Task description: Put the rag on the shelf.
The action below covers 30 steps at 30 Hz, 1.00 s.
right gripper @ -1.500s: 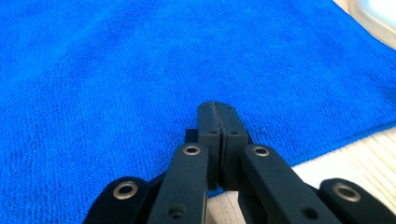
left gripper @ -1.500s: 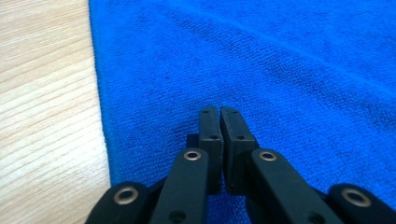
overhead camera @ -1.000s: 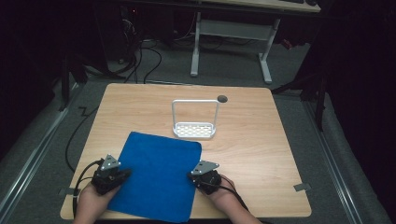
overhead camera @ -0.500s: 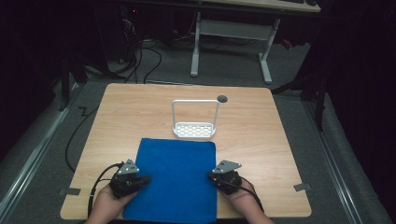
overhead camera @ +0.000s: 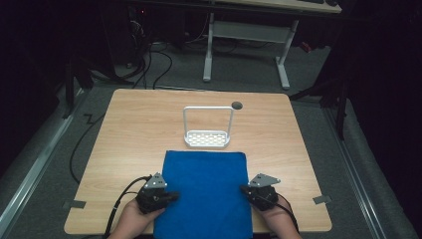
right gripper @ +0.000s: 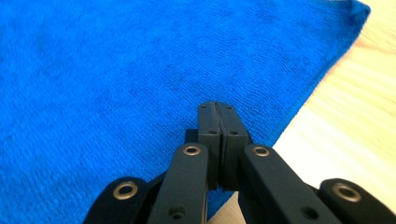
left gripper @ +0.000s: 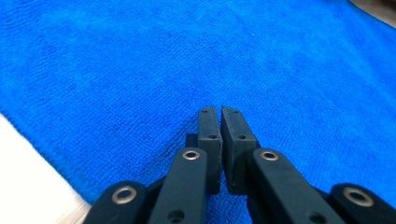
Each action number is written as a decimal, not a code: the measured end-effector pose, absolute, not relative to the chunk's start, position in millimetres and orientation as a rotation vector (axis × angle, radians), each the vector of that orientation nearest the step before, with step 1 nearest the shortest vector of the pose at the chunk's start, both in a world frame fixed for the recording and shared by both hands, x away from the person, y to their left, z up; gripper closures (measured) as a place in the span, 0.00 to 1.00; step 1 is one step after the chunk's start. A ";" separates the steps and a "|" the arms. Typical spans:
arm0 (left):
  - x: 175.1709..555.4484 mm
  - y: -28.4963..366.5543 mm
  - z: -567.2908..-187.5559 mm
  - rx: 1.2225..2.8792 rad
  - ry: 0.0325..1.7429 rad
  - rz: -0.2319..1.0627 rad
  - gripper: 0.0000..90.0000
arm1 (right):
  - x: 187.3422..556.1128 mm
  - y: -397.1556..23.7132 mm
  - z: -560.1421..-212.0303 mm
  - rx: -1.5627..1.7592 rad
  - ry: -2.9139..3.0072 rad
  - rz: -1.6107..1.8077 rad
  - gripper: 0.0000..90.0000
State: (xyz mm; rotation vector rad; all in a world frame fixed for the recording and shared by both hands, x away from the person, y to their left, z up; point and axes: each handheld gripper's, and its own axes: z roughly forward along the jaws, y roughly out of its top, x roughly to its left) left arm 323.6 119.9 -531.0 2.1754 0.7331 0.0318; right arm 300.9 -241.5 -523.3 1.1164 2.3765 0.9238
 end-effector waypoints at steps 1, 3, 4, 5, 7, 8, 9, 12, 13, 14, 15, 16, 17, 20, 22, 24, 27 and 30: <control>323.3 118.0 -531.1 2.176 0.729 0.032 0.97 | 300.6 -243.9 -523.6 1.126 2.368 0.930 1.00; 323.5 114.6 -531.5 2.171 0.725 0.018 0.97 | 300.0 -245.8 -523.0 1.143 2.362 0.915 1.00; 323.4 113.3 -531.7 2.170 0.720 0.015 0.97 | 300.0 -245.9 -523.0 1.139 2.360 0.912 1.00; 323.2 112.7 -531.8 2.169 0.719 0.016 0.97 | 299.7 -245.7 -523.0 1.135 2.360 0.910 1.00; 322.9 112.6 -532.1 2.169 0.713 0.021 0.97 | 299.7 -245.5 -522.8 1.131 2.362 0.903 1.00; 323.1 112.9 -532.3 2.166 0.712 0.016 0.96 | 299.7 -245.5 -522.8 1.131 2.361 0.903 1.00; 323.3 113.1 -532.5 2.164 0.713 0.014 0.96 | 299.6 -245.5 -522.8 1.130 2.361 0.902 1.00; 323.5 114.1 -533.0 2.156 0.710 0.000 0.95 | 299.7 -246.0 -523.1 1.128 2.363 0.911 1.00; 323.4 114.5 -532.8 2.156 0.706 -0.004 0.93 | 299.8 -246.4 -523.0 1.124 2.367 0.916 0.99; 323.4 115.0 -532.6 2.156 0.703 -0.007 0.91 | 299.6 -246.6 -522.5 1.120 2.367 0.916 0.98; 323.3 115.9 -532.5 2.149 0.707 -0.005 0.88 | 299.4 -247.1 -521.9 1.116 2.363 0.934 0.98; 323.2 117.4 -532.0 2.142 0.713 0.002 0.87 | 299.3 -248.2 -520.4 1.114 2.351 0.976 0.97; 323.2 119.7 -531.1 2.132 0.716 0.016 0.86 | 299.6 -249.5 -518.5 1.117 2.330 1.007 0.97; 327.2 130.0 -528.0 2.078 0.774 0.075 0.79 | 300.6 -252.7 -515.4 1.120 2.286 1.046 0.94; 333.3 139.6 -526.5 2.048 0.842 0.135 0.71 | 300.4 -254.3 -514.6 1.119 2.275 1.045 0.91; 338.7 146.6 -525.3 2.005 0.911 0.152 0.70 | 300.0 -256.0 -514.5 1.108 2.276 1.050 0.91; 351.9 153.0 -523.1 2.002 0.976 0.240 0.68 | 300.0 -257.8 -513.4 1.099 2.277 1.056 0.90; 369.8 152.6 -522.0 1.995 1.023 0.308 0.65 | 301.1 -259.5 -513.5 1.084 2.283 1.067 0.90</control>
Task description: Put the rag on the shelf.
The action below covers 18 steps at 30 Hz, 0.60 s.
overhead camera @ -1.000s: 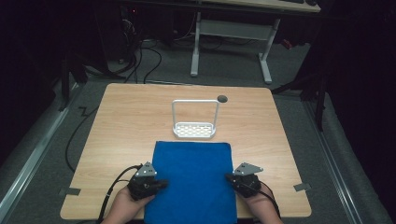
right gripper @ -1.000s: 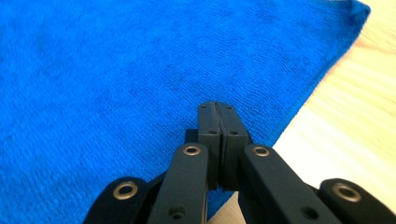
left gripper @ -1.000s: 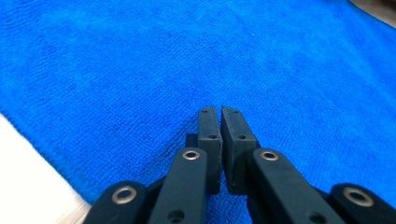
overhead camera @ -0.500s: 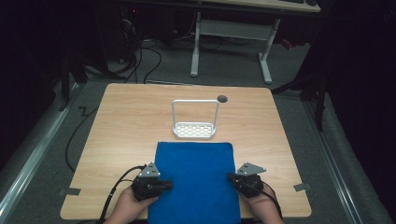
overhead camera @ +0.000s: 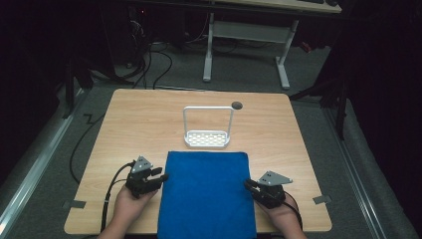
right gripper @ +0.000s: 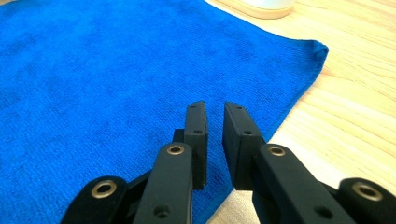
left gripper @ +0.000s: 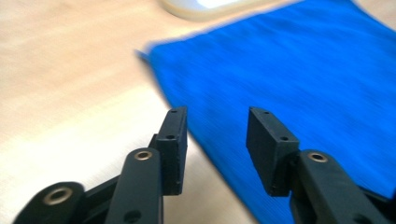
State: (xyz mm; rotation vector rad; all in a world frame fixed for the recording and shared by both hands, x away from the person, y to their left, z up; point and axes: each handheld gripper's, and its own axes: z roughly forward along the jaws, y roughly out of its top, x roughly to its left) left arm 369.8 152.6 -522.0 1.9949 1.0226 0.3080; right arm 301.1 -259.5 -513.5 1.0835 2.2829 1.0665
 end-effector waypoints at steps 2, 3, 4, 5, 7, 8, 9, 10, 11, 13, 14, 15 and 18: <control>386.8 151.4 -520.2 1.968 1.055 0.313 0.65 | 301.5 -259.5 -513.9 1.074 2.292 1.071 0.90; 393.8 150.1 -519.3 1.955 1.071 0.325 0.69 | 301.5 -258.9 -514.0 1.071 2.296 1.072 0.89; 400.7 148.5 -518.0 1.958 1.079 0.336 0.72 | 301.5 -258.5 -514.0 1.066 2.301 1.072 0.89; 405.5 147.0 -517.4 1.953 1.085 0.341 0.78 | 301.5 -258.0 -514.0 1.061 2.303 1.073 0.89; 416.3 143.5 -516.7 1.948 1.106 0.350 0.85 | 301.2 -256.9 -514.1 1.056 2.308 1.074 0.88; 423.0 141.2 -517.1 1.933 1.124 0.349 0.87 | 301.1 -256.5 -514.2 1.055 2.310 1.074 0.88; 428.3 139.4 -517.5 1.937 1.131 0.346 0.87 | 301.3 -256.3 -514.6 1.051 2.315 1.072 0.88; 432.4 136.7 -518.4 1.936 1.140 0.345 0.87 | 301.5 -256.3 -515.0 1.050 2.319 1.071 0.88; 435.1 134.8 -519.2 1.936 1.145 0.344 0.85 | 301.7 -256.3 -515.3 1.054 2.320 1.069 0.88; 441.4 130.1 -521.4 1.945 1.147 0.330 0.80 | 302.4 -257.0 -515.9 1.053 2.323 1.070 0.88; 444.5 127.1 -523.5 1.959 1.150 0.326 0.77 | 302.4 -257.2 -516.1 1.057 2.323 1.071 0.88; 446.0 125.6 -525.0 1.967 1.156 0.324 0.73 | 302.5 -257.5 -516.4 1.061 2.322 1.074 0.88; 449.6 124.8 -531.6 1.978 1.181 0.311 0.72 | 302.7 -258.0 -516.6 1.066 2.323 1.072 0.88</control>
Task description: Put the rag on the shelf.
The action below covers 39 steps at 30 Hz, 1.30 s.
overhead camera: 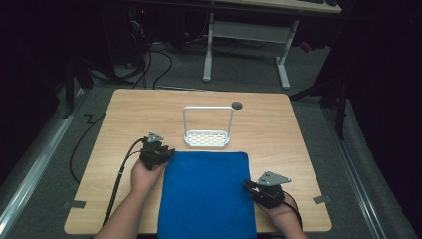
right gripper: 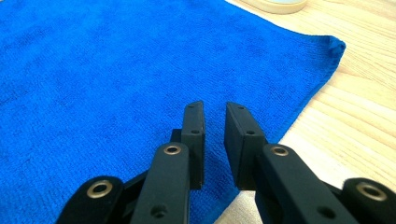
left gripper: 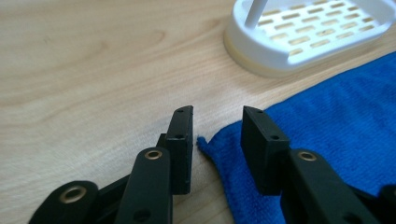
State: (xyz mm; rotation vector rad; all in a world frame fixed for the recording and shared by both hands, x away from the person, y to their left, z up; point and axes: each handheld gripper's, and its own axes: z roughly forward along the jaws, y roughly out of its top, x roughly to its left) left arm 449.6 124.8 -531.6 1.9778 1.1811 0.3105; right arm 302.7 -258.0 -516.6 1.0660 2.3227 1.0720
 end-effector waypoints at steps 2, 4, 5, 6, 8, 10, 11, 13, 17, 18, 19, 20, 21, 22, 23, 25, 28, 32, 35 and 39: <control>448.5 124.6 -532.8 1.973 1.172 0.323 0.71 | 303.3 -258.0 -517.4 1.068 2.323 1.070 0.87; 446.7 122.8 -533.2 1.988 1.155 0.344 0.75 | 304.1 -258.0 -518.1 1.077 2.321 1.070 0.87; 445.8 121.7 -533.2 1.994 1.151 0.353 0.78 | 304.9 -258.3 -518.5 1.079 2.317 1.071 0.87; 444.3 120.3 -533.3 2.004 1.139 0.359 0.80 | 305.4 -258.7 -518.5 1.083 2.315 1.071 0.86; 441.9 118.5 -533.7 2.018 1.116 0.367 0.87 | 306.4 -259.8 -518.4 1.105 2.297 1.075 0.84; 440.2 118.2 -534.4 2.020 1.100 0.355 0.94 | 307.8 -261.7 -518.0 1.124 2.271 1.073 0.81; 440.1 118.6 -534.5 2.020 1.097 0.352 0.95 | 308.7 -262.3 -517.5 1.141 2.250 1.076 0.80; 440.0 119.6 -534.7 2.016 1.095 0.339 0.96 | 312.3 -262.8 -516.7 1.166 2.216 1.067 0.75; 439.9 120.0 -535.2 2.009 1.097 0.335 0.97 | 327.8 -261.0 -513.3 1.227 2.151 1.031 0.68; 440.1 120.3 -535.2 2.006 1.100 0.331 0.97 | 335.3 -260.9 -512.1 1.248 2.125 1.020 0.67; 440.2 120.7 -535.2 2.005 1.101 0.326 0.97 | 341.6 -260.3 -511.4 1.266 2.111 1.012 0.67; 440.4 121.2 -535.2 2.004 1.103 0.324 0.97 | 346.6 -259.5 -511.4 1.273 2.102 1.015 0.67; 440.3 121.4 -535.2 2.004 1.102 0.322 0.97 | 356.1 -257.9 -512.0 1.293 2.103 0.999 0.67; 440.3 121.6 -535.2 2.003 1.103 0.320 0.97 | 361.9 -257.0 -512.8 1.310 2.105 0.986 0.67; 440.3 121.8 -535.3 2.002 1.104 0.318 0.97 | 371.6 -256.1 -514.7 1.322 2.106 0.973 0.66; 440.2 122.4 -535.2 1.998 1.102 0.313 0.97 | 384.4 -254.9 -517.1 1.355 2.111 0.957 0.66; 439.8 123.9 -535.1 1.985 1.102 0.307 0.97 | 399.6 -253.1 -519.9 1.377 2.092 0.942 0.66; 440.7 126.0 -535.3 1.964 1.120 0.295 0.97 | 409.4 -252.8 -526.1 1.406 2.094 0.914 0.66; 439.6 125.5 -535.3 1.966 1.114 0.298 0.97 | 410.4 -253.4 -530.8 1.410 2.094 0.929 0.71; 438.0 124.6 -535.0 1.972 1.112 0.314 0.97 | 412.1 -251.9 -530.7 1.385 2.121 0.948 0.91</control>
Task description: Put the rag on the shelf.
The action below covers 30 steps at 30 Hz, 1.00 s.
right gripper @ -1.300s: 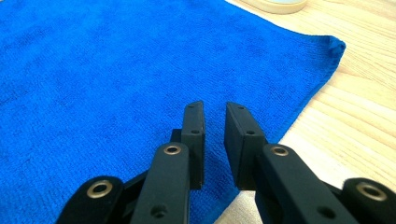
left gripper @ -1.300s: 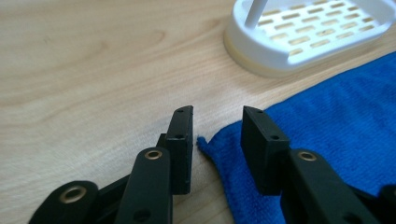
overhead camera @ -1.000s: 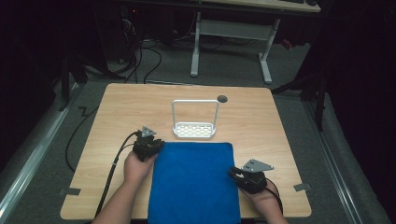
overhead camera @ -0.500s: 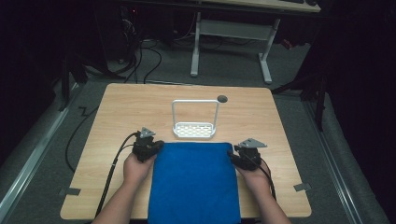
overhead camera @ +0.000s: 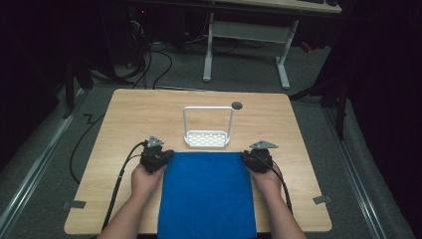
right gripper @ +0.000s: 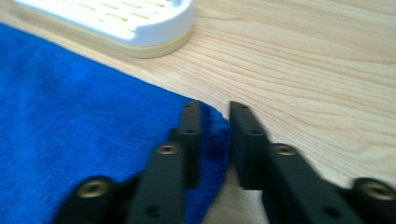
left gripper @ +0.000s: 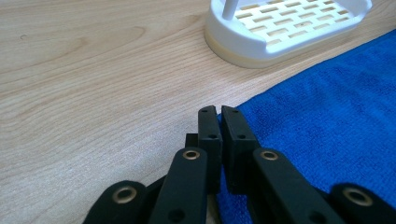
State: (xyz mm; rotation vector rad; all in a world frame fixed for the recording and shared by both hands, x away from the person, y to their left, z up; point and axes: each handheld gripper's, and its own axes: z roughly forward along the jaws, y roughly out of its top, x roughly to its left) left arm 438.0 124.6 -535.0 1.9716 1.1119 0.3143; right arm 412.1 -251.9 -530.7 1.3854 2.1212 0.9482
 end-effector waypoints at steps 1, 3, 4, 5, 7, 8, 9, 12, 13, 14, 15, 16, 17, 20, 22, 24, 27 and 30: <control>437.3 124.7 -534.7 1.970 1.107 0.327 0.97 | 413.1 -250.9 -530.2 1.379 2.138 0.950 0.97; 436.2 125.1 -534.1 1.970 1.089 0.338 0.98 | 412.6 -249.5 -529.7 1.352 2.138 0.937 0.98; 435.9 126.4 -533.6 1.960 1.089 0.336 0.98 | 411.0 -249.1 -528.8 1.338 2.132 0.945 0.98; 435.2 127.4 -533.1 1.949 1.089 0.339 0.98 | 409.3 -249.4 -527.3 1.326 2.125 0.959 0.98; 431.8 128.3 -531.6 1.932 1.071 0.350 0.98 | 404.7 -250.1 -524.1 1.316 2.104 0.994 0.98; 429.7 128.3 -531.0 1.929 1.063 0.357 0.98 | 400.6 -250.6 -522.0 1.301 2.087 1.014 0.98; 424.3 129.2 -529.6 1.920 1.041 0.375 0.98 | 397.8 -250.7 -520.8 1.296 2.080 1.025 0.98; 417.8 130.1 -524.6 1.892 1.008 0.368 0.98 | 387.7 -252.1 -514.5 1.268 2.050 1.066 0.98; 415.9 130.5 -522.5 1.885 1.000 0.373 0.98 | 385.2 -252.6 -512.0 1.265 2.039 1.089 0.98; 413.3 131.0 -519.7 1.880 0.991 0.374 0.98 | 383.2 -252.7 -509.8 1.261 2.027 1.103 0.98; 410.7 131.5 -517.4 1.872 0.987 0.379 0.98 | 381.0 -253.0 -506.5 1.259 2.019 1.118 0.98; 406.9 132.7 -515.0 1.849 0.979 0.381 0.98 | 379.1 -253.2 -503.3 1.255 2.013 1.136 0.98; 404.5 134.1 -512.9 1.836 0.976 0.378 0.98 | 376.9 -253.7 -499.3 1.252 2.004 1.155 0.98; 400.3 137.9 -505.6 1.800 0.966 0.380 0.98 | 371.1 -254.0 -489.6 1.235 1.974 1.198 0.98; 396.2 141.8 -498.9 1.771 0.958 0.393 0.98 | 367.0 -253.5 -483.0 1.217 1.957 1.213 0.98; 391.5 145.5 -492.2 1.747 0.947 0.407 0.98 | 363.1 -252.2 -478.3 1.204 1.933 1.241 0.98; 383.9 150.2 -480.9 1.709 0.927 0.431 0.98 | 357.2 -249.1 -470.3 1.171 1.911 1.267 0.98; 377.8 153.8 -471.3 1.678 0.903 0.447 0.98 | 352.4 -246.6 -461.6 1.136 1.891 1.293 0.98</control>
